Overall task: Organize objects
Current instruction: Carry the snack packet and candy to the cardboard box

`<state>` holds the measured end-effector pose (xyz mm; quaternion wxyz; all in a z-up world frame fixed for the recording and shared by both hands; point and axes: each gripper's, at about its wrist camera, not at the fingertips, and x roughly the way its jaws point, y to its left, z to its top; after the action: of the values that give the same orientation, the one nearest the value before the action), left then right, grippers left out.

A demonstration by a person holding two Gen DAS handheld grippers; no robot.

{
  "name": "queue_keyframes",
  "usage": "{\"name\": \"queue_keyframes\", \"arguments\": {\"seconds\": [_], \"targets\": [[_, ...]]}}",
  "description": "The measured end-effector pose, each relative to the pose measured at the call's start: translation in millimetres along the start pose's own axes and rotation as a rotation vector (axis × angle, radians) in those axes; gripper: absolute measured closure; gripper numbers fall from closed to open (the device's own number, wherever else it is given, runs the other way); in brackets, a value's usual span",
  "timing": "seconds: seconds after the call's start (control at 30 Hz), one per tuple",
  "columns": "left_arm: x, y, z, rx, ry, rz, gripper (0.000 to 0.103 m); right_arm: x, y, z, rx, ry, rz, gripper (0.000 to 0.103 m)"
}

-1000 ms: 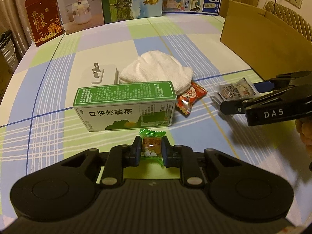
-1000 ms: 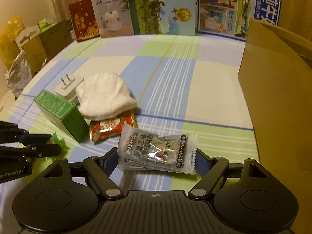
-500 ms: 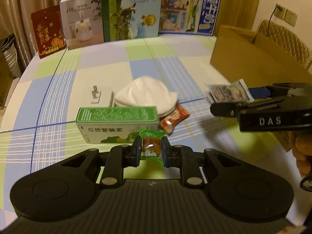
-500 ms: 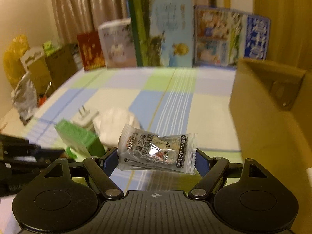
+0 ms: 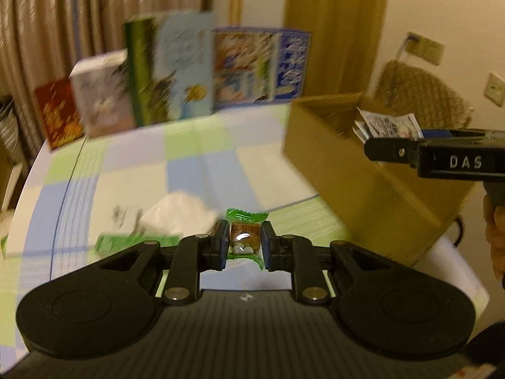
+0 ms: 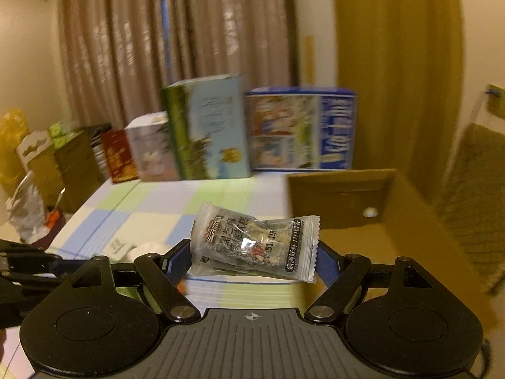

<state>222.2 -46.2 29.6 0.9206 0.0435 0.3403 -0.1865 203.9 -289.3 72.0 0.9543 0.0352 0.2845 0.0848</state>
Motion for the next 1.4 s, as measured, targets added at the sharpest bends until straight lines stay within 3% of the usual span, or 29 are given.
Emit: {"name": "queue_keyframes", "arguments": {"seconds": [0.3,0.67,0.87,0.9,1.0,1.4], "targets": [[-1.0,-100.9,51.9,0.071,-0.037,-0.164,0.086,-43.5,-87.8,8.3,0.107,0.016,-0.103,0.026],[49.7,-177.1,68.5,0.146,0.014,-0.246,0.086,-48.9,-147.9,-1.8,0.189,0.033,-0.131,0.026],[74.9,-191.8,65.9,0.164,0.03,-0.247,0.085,-33.0,-163.2,-8.5,0.238,0.056,-0.11,0.024],[77.8,-191.8,64.9,0.166,0.03,-0.246,0.084,-29.8,-164.9,-9.0,0.247,0.058,-0.095,0.02],[86.7,-190.3,63.9,0.158,0.038,-0.227,0.064,-26.6,-172.3,-12.8,0.317,0.043,-0.051,0.01],[61.3,-164.1,59.0,0.132,0.01,-0.193,0.061,-42.0,-157.8,-11.7,0.282,0.02,-0.061,0.008]]}}
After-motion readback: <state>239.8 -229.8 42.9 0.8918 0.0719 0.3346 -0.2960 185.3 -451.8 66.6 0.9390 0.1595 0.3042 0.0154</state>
